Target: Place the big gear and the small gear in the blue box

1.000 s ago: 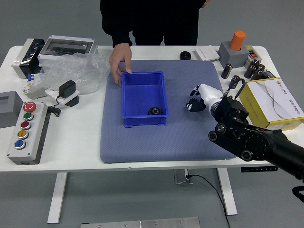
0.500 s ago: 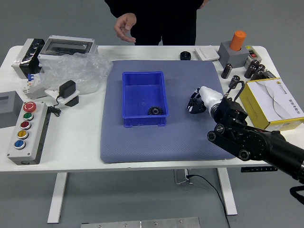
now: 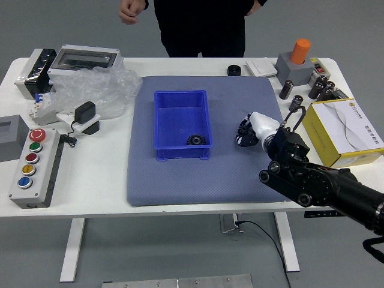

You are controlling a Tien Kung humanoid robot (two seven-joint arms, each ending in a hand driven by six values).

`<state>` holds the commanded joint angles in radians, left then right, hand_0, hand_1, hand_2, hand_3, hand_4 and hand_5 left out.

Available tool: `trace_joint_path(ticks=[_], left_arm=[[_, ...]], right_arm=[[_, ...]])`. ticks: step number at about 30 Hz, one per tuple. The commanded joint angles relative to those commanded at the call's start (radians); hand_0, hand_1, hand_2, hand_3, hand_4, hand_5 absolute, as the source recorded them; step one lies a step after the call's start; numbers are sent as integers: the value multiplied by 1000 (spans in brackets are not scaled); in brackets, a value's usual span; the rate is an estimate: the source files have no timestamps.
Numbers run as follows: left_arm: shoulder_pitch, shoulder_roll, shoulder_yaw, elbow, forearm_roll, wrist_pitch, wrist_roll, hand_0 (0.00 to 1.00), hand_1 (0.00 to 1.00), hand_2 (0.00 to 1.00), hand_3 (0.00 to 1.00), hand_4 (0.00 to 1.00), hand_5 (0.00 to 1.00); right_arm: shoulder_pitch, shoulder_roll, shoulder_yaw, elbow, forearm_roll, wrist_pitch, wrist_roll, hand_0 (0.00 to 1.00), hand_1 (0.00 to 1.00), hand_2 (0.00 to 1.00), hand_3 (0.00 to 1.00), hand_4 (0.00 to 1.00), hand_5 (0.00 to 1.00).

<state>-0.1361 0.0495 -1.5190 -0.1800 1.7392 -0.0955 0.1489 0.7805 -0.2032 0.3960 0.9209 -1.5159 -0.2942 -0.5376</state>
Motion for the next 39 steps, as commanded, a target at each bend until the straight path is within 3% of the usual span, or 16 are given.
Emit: trace_joint_path(ticks=[2,3,8,9,14,15,26,27,39], left_arm=[[0,0,0,0,0,0,0,757,740,767,812,591,140],[0,-1,0,0,0,0,0,757,741,767,812,590,140],[1,-1,0,0,0,1,1,757,741,767,812,590,140],[1,-1,0,0,0,1,0,757,741,767,815,590,140],[0,-2,0,0,0,1,0,757,741,767,815,590,140],[0,-2,0,0,0,1,0,757,740,767,815,589,140],[1,-3,1,0,-2,3,-1,757,741,767,814,587,140],[1,-3,1,0,-2,3,-1,757,741,767,814,587,140],[1,-4,0,0,-4,3,-1,757,741,767,815,585,138]], right_arm=[[-2,2,-2,0,-7,-5,1,681,567,704,675,556,145],[-2,3,-2,-1,-10,-6,1,744,555,692,651,439,69],[-5,6,-4,-3,-22,-15,1,744,555,692,651,439,69],[-6,6,-4,-4,-24,-17,1,753,551,679,634,374,33],[-8,8,-4,-8,-35,-25,0,753,551,679,634,374,33],[-9,9,-4,-9,-37,-27,0,725,546,671,622,324,4],[-19,18,4,-16,-40,-58,13,716,538,638,615,291,2],[-20,18,5,-16,-40,-61,14,713,524,592,607,267,2],[-28,16,41,-2,-63,-83,12,702,517,575,600,260,2]])
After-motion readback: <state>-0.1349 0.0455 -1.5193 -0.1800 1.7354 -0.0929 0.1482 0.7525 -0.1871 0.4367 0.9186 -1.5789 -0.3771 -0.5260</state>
